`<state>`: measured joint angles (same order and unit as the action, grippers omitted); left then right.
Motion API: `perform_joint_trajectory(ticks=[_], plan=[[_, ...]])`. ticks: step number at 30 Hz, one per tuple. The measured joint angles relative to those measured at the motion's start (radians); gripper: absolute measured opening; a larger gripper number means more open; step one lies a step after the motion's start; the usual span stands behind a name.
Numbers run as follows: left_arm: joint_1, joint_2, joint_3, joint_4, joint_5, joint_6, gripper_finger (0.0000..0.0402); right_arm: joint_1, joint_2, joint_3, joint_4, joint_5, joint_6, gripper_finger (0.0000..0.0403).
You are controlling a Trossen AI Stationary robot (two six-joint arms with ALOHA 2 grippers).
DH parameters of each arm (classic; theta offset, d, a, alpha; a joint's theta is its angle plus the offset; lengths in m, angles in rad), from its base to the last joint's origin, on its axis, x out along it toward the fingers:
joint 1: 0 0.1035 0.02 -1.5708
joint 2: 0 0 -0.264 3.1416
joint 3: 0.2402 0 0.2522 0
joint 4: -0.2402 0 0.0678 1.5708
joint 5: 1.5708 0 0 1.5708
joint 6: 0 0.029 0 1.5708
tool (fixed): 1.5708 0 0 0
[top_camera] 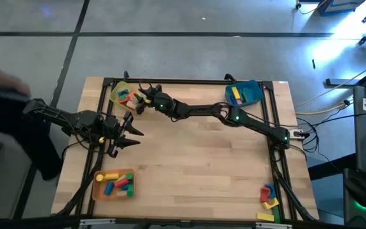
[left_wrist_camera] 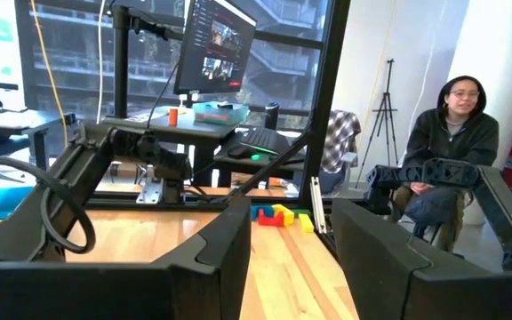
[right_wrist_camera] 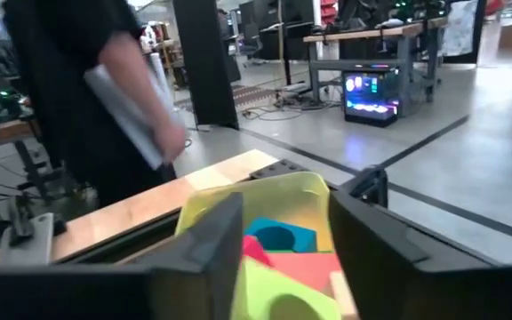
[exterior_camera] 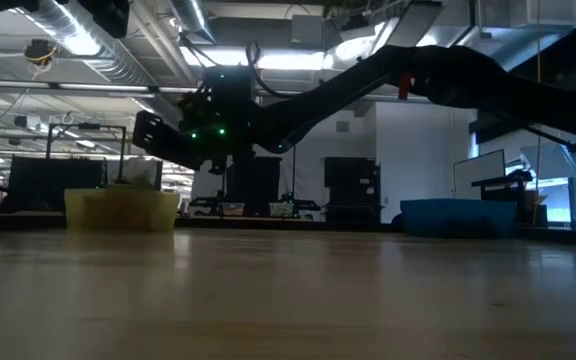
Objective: Sort blocks by size
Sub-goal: Adjust the yellow rectangular block
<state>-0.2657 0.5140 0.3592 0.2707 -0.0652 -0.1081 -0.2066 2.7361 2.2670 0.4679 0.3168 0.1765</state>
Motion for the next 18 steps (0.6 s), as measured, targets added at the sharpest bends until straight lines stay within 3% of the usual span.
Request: perform_joint_trajectory(ticks=[7, 10, 18], plan=[[-0.001, 0.0, 0.0, 0.001, 0.0, -0.024, 0.0143, 0.004, -0.025, 0.0, -0.046, -0.005, -0.037, 0.023], [-0.001, 0.0, 0.0, 0.0, 0.001, -0.044, 0.0143, 0.011, -0.075, 0.0, -0.134, 0.017, -0.089, 0.0237], [-0.001, 0.0, 0.0, -0.001, 0.002, -0.02, 0.0143, 0.043, -0.263, 0.001, -0.514, 0.224, -0.302, 0.0238]])
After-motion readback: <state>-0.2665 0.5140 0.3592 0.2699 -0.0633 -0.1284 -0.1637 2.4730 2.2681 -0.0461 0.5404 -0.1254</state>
